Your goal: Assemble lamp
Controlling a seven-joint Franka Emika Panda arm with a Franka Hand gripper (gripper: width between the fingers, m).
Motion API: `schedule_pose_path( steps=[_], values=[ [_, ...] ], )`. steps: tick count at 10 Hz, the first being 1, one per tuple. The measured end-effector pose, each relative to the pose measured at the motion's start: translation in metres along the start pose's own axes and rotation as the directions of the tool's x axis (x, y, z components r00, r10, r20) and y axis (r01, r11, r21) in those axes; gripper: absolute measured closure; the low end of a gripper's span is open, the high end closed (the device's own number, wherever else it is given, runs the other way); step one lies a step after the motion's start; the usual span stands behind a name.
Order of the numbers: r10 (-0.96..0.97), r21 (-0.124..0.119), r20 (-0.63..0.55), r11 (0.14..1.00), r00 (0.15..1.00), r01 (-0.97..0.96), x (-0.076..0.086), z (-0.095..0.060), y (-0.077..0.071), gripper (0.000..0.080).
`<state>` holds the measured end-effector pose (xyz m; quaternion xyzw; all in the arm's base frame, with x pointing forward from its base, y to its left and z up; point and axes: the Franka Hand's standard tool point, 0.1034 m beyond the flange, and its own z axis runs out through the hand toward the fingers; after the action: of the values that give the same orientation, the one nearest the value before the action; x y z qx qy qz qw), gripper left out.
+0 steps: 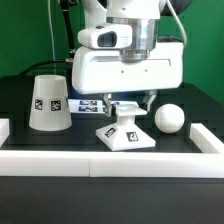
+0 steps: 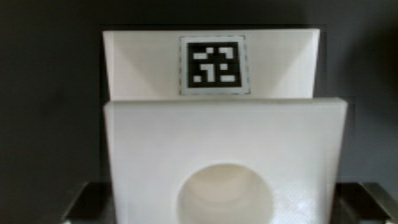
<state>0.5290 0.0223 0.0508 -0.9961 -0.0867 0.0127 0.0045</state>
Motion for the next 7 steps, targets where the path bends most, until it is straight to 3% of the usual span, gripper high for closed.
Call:
schedule_pose_path(
  steps=[3,7],
  values=[
    [0.164,0.011,-0.035,0.986,0.986,-0.164,0.030,-0.001,-0.007,0.0264],
    [0.125,0.014,-0.075,0.992,0.989,-0.124,0.067,-0.002,-0.031,0.0264]
  ],
)
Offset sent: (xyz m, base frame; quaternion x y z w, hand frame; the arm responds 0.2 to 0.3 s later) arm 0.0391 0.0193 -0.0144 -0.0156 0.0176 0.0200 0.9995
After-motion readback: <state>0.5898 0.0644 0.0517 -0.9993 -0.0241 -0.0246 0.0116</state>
